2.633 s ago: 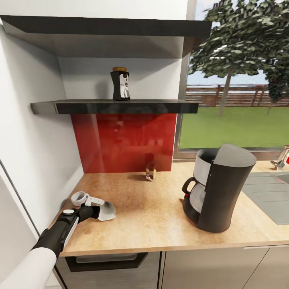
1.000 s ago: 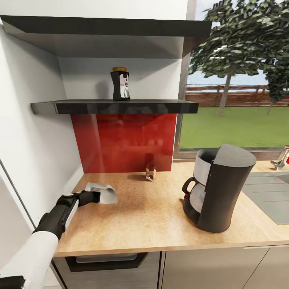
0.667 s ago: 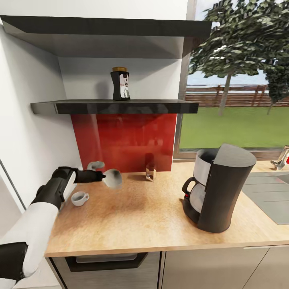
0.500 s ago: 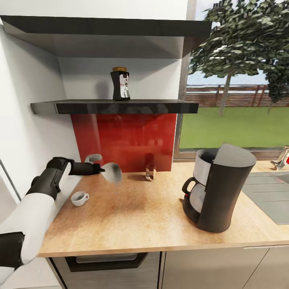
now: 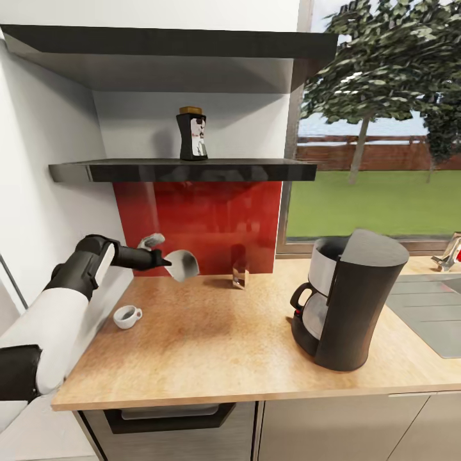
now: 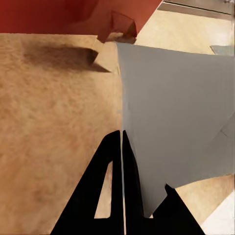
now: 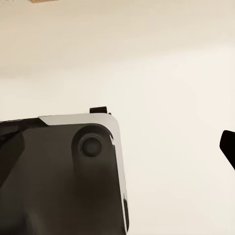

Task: Set up a coffee station on the kitchen countertop: keep the coffee maker on the countertop, move the bottle of coffee from the kitchen shelf to the counter next to the coffee maker, place a paper coffee filter on top of the coffee maker, put the saucer next to the coffee maker with the coffee cup on the saucer, and place the electric kettle next to the coffee maker.

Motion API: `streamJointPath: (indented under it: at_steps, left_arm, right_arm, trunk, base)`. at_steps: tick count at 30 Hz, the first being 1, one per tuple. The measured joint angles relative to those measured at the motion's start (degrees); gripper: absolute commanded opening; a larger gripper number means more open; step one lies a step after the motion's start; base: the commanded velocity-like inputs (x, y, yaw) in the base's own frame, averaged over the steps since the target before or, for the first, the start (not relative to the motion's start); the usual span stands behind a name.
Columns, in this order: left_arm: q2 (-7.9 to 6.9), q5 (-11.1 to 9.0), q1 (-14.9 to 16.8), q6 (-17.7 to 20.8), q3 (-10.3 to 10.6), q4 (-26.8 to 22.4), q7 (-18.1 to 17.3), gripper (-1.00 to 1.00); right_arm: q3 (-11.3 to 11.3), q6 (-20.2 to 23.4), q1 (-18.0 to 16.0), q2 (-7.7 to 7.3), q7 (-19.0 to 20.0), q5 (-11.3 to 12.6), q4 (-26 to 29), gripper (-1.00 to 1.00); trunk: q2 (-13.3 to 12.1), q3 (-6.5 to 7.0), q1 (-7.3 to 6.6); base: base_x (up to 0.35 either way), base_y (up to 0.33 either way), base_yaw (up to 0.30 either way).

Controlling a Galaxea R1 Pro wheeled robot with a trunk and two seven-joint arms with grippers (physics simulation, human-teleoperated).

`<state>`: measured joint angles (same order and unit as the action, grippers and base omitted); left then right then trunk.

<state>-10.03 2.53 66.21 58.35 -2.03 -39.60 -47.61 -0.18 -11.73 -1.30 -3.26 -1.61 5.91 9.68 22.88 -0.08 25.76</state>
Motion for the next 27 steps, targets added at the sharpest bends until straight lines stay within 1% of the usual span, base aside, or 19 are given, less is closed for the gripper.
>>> streamJointPath:
  at_steps: [1, 2, 3, 7, 8, 9, 10, 11, 12, 14, 15, 16, 18, 19, 20, 21, 22, 26, 27]
  left_arm:
    - [0.23, -0.1, 0.8, 0.0, -1.7, 1.2, 0.0, -1.00]
    - [0.29, -0.1, 1.0, 0.0, -2.5, 1.6, 0.0, -1.00]
    - [0.50, -0.1, 1.7, 0.0, -5.8, 3.1, 0.2, -1.00]
    - [1.03, -0.2, 2.2, 0.0, -13.9, 4.6, 2.2, -1.00]
    - [1.88, -0.3, 2.5, -0.1, -18.5, 4.8, 5.4, -1.00]
    - [2.18, -0.4, 2.7, -0.1, -19.8, 4.9, 6.5, -1.00]
    - [2.74, -0.7, 3.1, -0.1, -22.4, 4.9, 8.8, -1.00]
    - [3.70, -1.1, 3.8, -0.1, -26.4, 4.9, 12.7, -1.00]
    - [4.56, -1.5, 4.1, 0.0, -29.1, 4.9, 15.5, -1.00]
    - [6.75, -2.8, 4.6, -0.1, -33.8, 4.6, 21.7, -1.00]
    - [8.47, -4.1, 5.1, -0.2, -36.5, 4.3, 26.7, -1.00]
    - [9.59, -5.2, 5.6, -0.3, -38.1, 4.2, 30.2, -1.00]
    - [11.52, -8.3, 6.9, -0.6, -39.8, 4.2, 37.8, -1.00]
    - [12.38, -10.3, 7.6, -0.7, -40.3, 4.1, 41.8, -1.00]
    - [13.47, -13.1, 8.8, -1.1, -40.7, 4.1, 47.5, -1.00]
    - [14.11, -14.7, 9.6, -1.3, -40.9, 4.1, 51.1, -1.00]
    - [14.40, -15.6, 10.1, -1.5, -41.0, 4.1, 53.0, -1.00]
    - [16.00, -24.8, 12.9, -3.9, -41.2, 4.1, 68.1, -1.00]
    - [16.13, -25.9, 13.2, -4.3, -41.2, 4.2, 69.9, -1.00]
  right_arm:
    - [0.0, 0.0, 0.0, 0.03, 0.0, 0.0, 0.0, 1.00]
    - [0.0, 0.0, 0.0, 0.04, 0.0, 0.0, 0.0, 1.00]
    - [0.0, 0.0, 0.0, 0.07, 0.0, 0.0, 0.0, 1.00]
    - [0.0, 0.0, 0.0, 0.08, 0.0, 0.1, 0.0, 1.00]
    - [-0.1, 0.0, 0.0, 0.09, 0.0, 0.1, 0.0, 1.00]
    - [-0.1, 0.0, 0.0, 0.09, 0.0, 0.1, 0.0, 1.00]
    - [-0.1, 0.0, 0.0, 0.09, 0.0, 0.1, 0.0, 1.00]
    - [-0.1, 0.0, 0.0, 0.06, 0.0, 0.1, 0.0, 1.00]
    - [-0.1, 0.0, 0.0, 0.04, 0.0, 0.1, 0.0, 1.00]
    - [-0.2, 0.0, 0.0, 0.00, 0.0, 0.2, 0.0, 1.00]
    - [-0.2, 0.0, 0.0, -0.03, -0.1, 0.2, 0.0, 1.00]
    - [-0.2, 0.0, 0.0, -0.05, -0.1, 0.2, 0.0, 1.00]
    - [-0.3, 0.0, 0.0, -0.07, -0.1, 0.2, 0.0, 1.00]
    - [-0.3, 0.0, 0.0, -0.08, -0.1, 0.2, 0.0, 1.00]
    - [-0.3, 0.0, 0.0, -0.08, -0.1, 0.2, 0.0, 1.00]
    - [-0.3, 0.0, 0.0, -0.08, -0.1, 0.3, 0.0, 1.00]
    - [-0.3, 0.0, 0.0, -0.09, -0.1, 0.3, 0.0, 1.00]
    - [-0.4, 0.0, 0.0, -0.06, -0.1, 0.3, 0.0, 1.00]
    - [-0.4, 0.0, 0.0, -0.06, -0.1, 0.3, 0.0, 1.00]
  trunk:
    - [0.0, 0.00, 0.00]
    - [0.0, 0.00, 0.00]
    - [0.0, 0.00, 0.00]
    - [0.0, 0.00, 0.00]
    - [0.0, 0.00, 0.00]
    - [0.0, 0.00, 0.00]
    - [0.0, 0.00, 0.00]
    - [0.0, 0.00, 0.00]
    - [0.0, 0.00, 0.00]
    - [0.0, 0.00, 0.00]
    - [0.0, 0.00, 0.00]
    - [0.0, 0.00, 0.00]
    - [0.0, 0.00, 0.00]
    - [0.0, 0.01, 0.00]
    - [0.0, 0.01, 0.00]
    - [0.0, 0.01, -0.01]
    - [0.0, 0.00, 0.00]
    - [0.0, 0.01, 0.00]
    - [0.0, 0.00, 0.00]
  base:
    - [0.000, 0.000, 0.000]
    - [0.000, 0.000, 0.000]
    - [0.000, 0.000, 0.000]
    - [0.000, 0.000, 0.000]
    - [0.000, 0.000, 0.000]
    - [0.000, 0.000, 0.000]
    - [0.000, 0.000, 0.000]
    - [0.000, 0.000, 0.000]
    - [0.000, 0.000, 0.000]
    - [0.000, 0.000, 0.000]
    - [0.000, 0.000, 0.000]
    - [0.000, 0.000, 0.000]
    - [0.000, 0.000, 0.000]
    - [0.000, 0.000, 0.000]
    - [0.000, 0.000, 0.000]
    - [0.000, 0.000, 0.000]
    - [0.000, 0.000, 0.000]
    - [0.000, 0.000, 0.000]
    - [0.000, 0.000, 0.000]
